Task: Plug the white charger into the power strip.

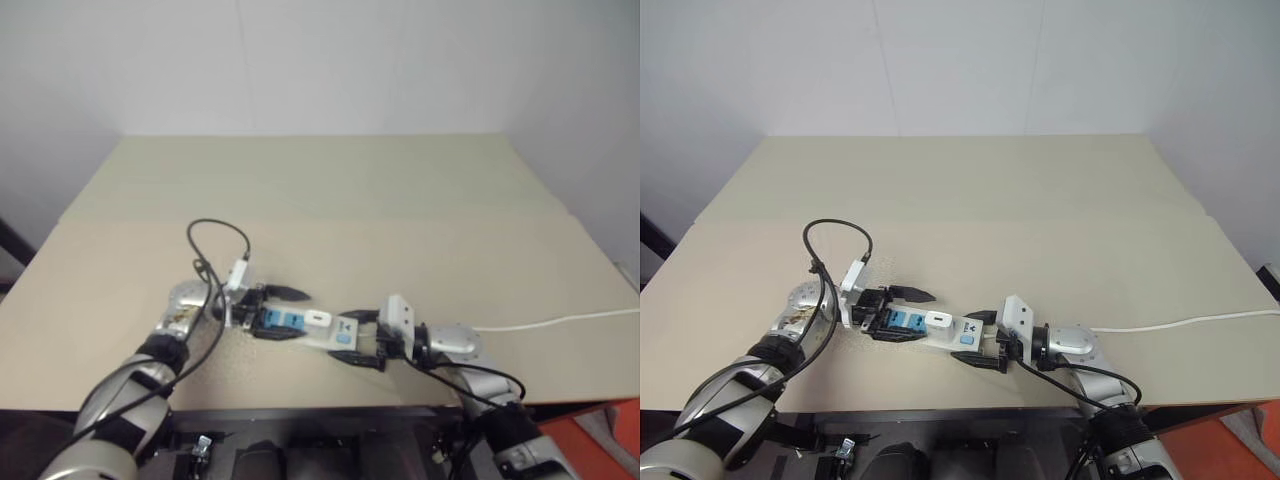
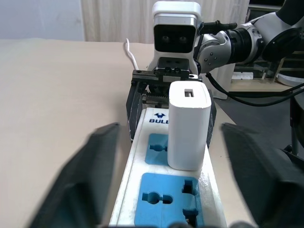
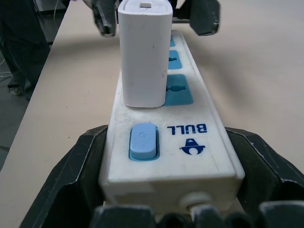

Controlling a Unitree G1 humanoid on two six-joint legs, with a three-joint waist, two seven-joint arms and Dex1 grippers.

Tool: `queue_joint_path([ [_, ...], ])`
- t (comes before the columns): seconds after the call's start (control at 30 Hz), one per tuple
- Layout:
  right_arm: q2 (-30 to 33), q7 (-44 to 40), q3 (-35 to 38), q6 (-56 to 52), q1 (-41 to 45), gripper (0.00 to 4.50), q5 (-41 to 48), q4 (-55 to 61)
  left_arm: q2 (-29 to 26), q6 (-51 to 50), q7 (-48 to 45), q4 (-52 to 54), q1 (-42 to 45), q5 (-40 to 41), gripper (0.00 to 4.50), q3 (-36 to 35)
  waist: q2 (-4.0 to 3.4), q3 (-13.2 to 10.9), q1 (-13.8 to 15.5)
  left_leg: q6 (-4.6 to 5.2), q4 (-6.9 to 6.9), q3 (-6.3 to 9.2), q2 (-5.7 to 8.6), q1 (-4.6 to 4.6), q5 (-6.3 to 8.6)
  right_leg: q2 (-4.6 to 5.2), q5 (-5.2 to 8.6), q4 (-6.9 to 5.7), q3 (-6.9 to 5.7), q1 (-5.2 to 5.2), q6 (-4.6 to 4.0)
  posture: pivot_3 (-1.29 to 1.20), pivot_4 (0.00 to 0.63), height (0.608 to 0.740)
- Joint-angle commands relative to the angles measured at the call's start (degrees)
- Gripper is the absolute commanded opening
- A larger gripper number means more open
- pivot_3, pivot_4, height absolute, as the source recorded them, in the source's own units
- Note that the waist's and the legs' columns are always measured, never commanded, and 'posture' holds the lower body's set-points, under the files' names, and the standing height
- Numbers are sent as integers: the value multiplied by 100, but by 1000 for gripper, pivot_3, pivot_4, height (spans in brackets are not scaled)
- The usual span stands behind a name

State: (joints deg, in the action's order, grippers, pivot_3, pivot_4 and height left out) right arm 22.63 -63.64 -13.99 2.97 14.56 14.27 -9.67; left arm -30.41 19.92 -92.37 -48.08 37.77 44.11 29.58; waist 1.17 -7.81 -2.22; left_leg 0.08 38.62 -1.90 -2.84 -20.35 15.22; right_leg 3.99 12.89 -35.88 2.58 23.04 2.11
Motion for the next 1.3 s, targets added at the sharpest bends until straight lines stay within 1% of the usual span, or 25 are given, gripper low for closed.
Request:
queue_joint_path([
  [0.03,37,-204,-49,3,14,3427,47,80,-145,-173,-13,-157,-311,-233,4483,354,0,0,0,0,-1,0,0,-1,0,0,1,0,0,1,-1,0,150,740],
  [0.1,27,-200,-63,3,20,3427,42,74,-168,-111,-13,-119,-294,-223,4483,200,1,-1,-3,0,-4,0,0,-2,0,0,17,1,0,2,-25,0,150,740],
  [0.17,21,-197,-66,2,30,3427,38,60,-198,-102,-13,-105,-223,-295,4483,28,4,-2,-3,0,-6,0,0,-2,0,0,17,1,0,3,-24,0,150,740],
  [0.23,19,-186,-46,7,42,3427,45,40,-332,-436,-13,57,-160,-138,4483,-140,11,-7,-5,0,-8,0,0,-3,0,-2,17,1,-1,6,-24,0,150,740],
  [0.3,-2,-108,12,7,48,3427,58,38,-517,-884,-13,355,-145,208,4483,-433,19,-16,-19,0,-8,1,-1,-7,0,-3,17,-2,-1,11,-23,0,150,740],
  [0.33,5,-111,38,-18,54,4139,88,53,-612,-1055,-13,512,-154,369,4500,-612,27,-25,-25,0,-9,1,-2,-10,0,-3,16,-2,-1,16,-22,0,150,740],
  [0.4,28,-105,97,16,42,4471,121,108,-790,-1304,-13,769,-195,636,4500,-955,54,-50,-28,0,-11,3,-6,-26,0,-6,7,-4,-2,33,-7,0,150,740],
  [0.43,38,-105,119,31,35,4471,136,132,-839,-1368,-13,843,-219,694,4500,-1070,61,-52,-20,0,-11,5,-8,-48,0,-7,6,-4,-5,52,-7,0,150,740],
  [0.5,141,-157,292,-58,-21,4471,316,301,-989,-1444,-13,850,-249,702,4500,-1514,71,-60,2,0,6,10,-7,-122,-1,-7,0,-19,-9,125,-12,0,150,740],
  [0.57,302,-235,467,-60,-106,4471,427,467,-1069,-1428,-13,730,-270,554,4500,-1982,72,-68,29,0,13,15,-7,-149,-1,-5,-24,-14,-18,139,-51,0,150,740],
  [0.63,514,-220,659,2,-217,4471,467,638,-1223,-1418,-13,741,-443,529,4500,-2379,72,-74,57,0,12,15,-6,-164,-1,-3,-25,-3,-22,145,-52,0,150,740],
  [0.7,777,-217,893,200,-346,4471,430,788,-1503,-1476,-13,860,-715,483,4500,-2640,70,-79,48,2,12,13,-6,-164,1,-1,-22,3,-21,144,-49,0,150,740],
  [0.83,1426,-681,1393,301,-506,4471,735,913,-2040,-1473,-13,1196,-1345,492,4500,-3011,70,-118,71,11,9,9,-6,-165,6,2,-17,6,-22,146,-45,0,150,740],
  [1.0,2238,-1272,2021,135,-733,4471,1226,1161,-2433,-1564,-13,1763,-2176,547,4500,-3649,67,-145,144,11,9,6,-7,-163,7,11,-17,0,-32,144,-45,0,150,740],
  [1.07,2485,-1393,2206,49,-842,4471,1342,1247,-2469,-1561,-13,1909,-2435,429,4500,-3896,60,-150,157,11,10,3,-7,-161,7,15,-16,-1,-32,144,-45,0,150,740],
  [1.13,2597,-1433,2268,-22,-899,4471,1413,1290,-2433,-1573,-13,1988,-2541,249,4500,-4061,62,-151,167,11,10,1,-5,-158,6,19,-12,-1,-36,139,-38,0,150,740],
  [1.2,2660,-1437,2318,-111,-959,4471,1435,1345,-2402,-1574,138,2127,-2672,41,4500,-4173,64,-154,164,10,13,1,-6,-157,6,18,3,-1,-39,136,-12,0,150,740],
  [1.3,2725,-1432,2364,-331,-1057,4471,1505,1436,-2384,-1973,22,2292,-2738,119,4500,-4318,65,-154,159,9,14,1,-5,-154,5,18,2,-3,-37,134,-11,0,150,740],
])
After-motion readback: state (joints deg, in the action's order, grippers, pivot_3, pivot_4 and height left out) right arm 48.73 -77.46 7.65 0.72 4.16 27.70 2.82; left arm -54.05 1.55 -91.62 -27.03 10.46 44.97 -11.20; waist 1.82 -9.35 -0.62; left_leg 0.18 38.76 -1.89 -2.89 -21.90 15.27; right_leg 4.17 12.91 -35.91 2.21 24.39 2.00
